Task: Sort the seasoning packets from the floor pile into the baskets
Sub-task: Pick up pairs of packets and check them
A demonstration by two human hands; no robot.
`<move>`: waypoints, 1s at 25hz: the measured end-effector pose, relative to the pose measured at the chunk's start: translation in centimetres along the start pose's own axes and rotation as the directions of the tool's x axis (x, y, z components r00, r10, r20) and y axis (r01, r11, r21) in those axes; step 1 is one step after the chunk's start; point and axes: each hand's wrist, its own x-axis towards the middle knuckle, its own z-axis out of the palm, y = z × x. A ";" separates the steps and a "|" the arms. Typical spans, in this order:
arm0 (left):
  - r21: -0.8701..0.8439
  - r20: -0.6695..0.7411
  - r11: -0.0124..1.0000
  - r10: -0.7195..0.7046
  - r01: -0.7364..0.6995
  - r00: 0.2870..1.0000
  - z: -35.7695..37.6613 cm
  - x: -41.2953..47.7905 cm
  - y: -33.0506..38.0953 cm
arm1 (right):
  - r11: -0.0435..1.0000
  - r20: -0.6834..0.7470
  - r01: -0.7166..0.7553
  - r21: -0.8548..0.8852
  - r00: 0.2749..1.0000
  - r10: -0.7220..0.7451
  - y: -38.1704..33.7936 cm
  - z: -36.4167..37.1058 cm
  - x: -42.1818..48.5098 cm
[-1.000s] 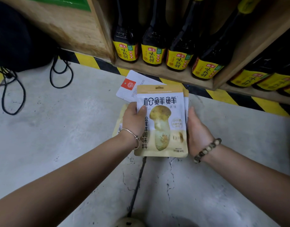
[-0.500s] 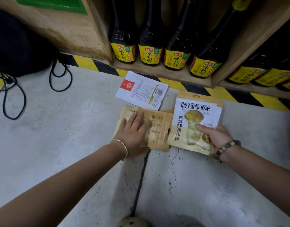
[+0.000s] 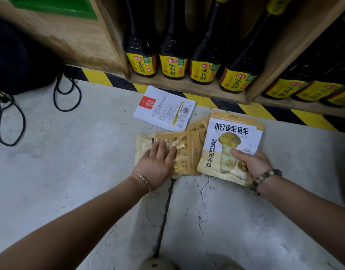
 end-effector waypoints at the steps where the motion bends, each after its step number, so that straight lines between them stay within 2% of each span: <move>1: 0.036 -0.028 0.999 0.024 -0.023 0.999 -0.2 -0.2 -0.1 | 1.000 -0.001 0.009 0.004 1.000 -0.009 0.0 -0.2 -0.1; 2: 0.054 -0.059 0.998 0.042 -0.039 0.997 -0.1 -0.3 -0.3 | 1.000 -0.004 0.018 0.005 1.000 -0.018 0.1 -0.5 -0.2; 3: 0.000 -0.056 0.999 0.034 -0.034 0.998 -0.2 -0.2 -0.6 | 1.000 -0.007 0.024 0.005 1.000 -0.024 0.2 -0.8 -0.3; 5: -0.173 -0.085 0.981 -0.098 0.082 0.992 -0.9 0.0 -1.5 | 1.000 -0.004 0.028 0.003 1.000 -0.028 0.1 -1.3 -0.6; 6: -0.297 -0.151 0.946 -0.182 0.131 0.972 -1.7 0.2 -1.9 | 0.999 0.013 0.034 0.000 0.999 -0.034 0.0 -1.5 -0.7; 8: -0.508 -0.313 0.843 -0.374 0.179 0.873 -3.7 0.1 -2.3 | 0.998 0.049 0.055 -0.003 0.997 -0.054 -0.2 -1.8 -1.0; 9: -0.612 -0.367 0.772 -0.468 0.170 0.804 -4.5 0.2 -2.5 | 0.998 0.064 0.069 0.000 0.996 -0.069 -0.5 -1.9 -1.1; 10: -0.728 -0.350 0.665 -0.571 0.167 0.743 -5.3 0.4 -2.6 | 0.996 0.076 0.086 0.008 0.993 -0.086 -0.8 -2.0 -1.3; 12: -0.918 -0.205 0.380 -0.697 0.112 0.687 -6.6 1.0 -2.5 | 0.993 0.093 0.115 0.038 0.989 -0.118 -1.5 -2.1 -1.6; 13: -0.961 -0.133 0.262 -0.714 0.086 0.688 -7.1 1.3 -2.4 | 0.990 0.100 0.128 0.054 0.986 -0.133 -2.0 -2.1 -1.9; 15: -0.998 -0.023 0.064 -0.675 0.028 0.738 -7.3 1.6 -1.9 | 0.984 0.091 0.153 0.094 0.983 -0.161 -2.9 -2.3 -2.9; 17: -0.997 0.052 -0.078 -0.640 0.002 0.767 -7.6 1.4 -1.0 | 0.976 0.078 0.169 0.138 0.980 -0.181 -3.5 -3.0 -4.0; 18: -0.995 0.055 -0.099 -0.633 -0.011 0.772 -7.7 1.4 -0.7 | 0.972 0.077 0.180 0.153 0.978 -0.193 -3.8 -3.3 -4.7; 25: -0.986 -0.099 -0.052 -0.570 -0.156 0.816 -12.1 1.8 1.7 | 0.921 0.028 0.324 0.218 0.941 -0.338 -6.3 -6.2 -10.1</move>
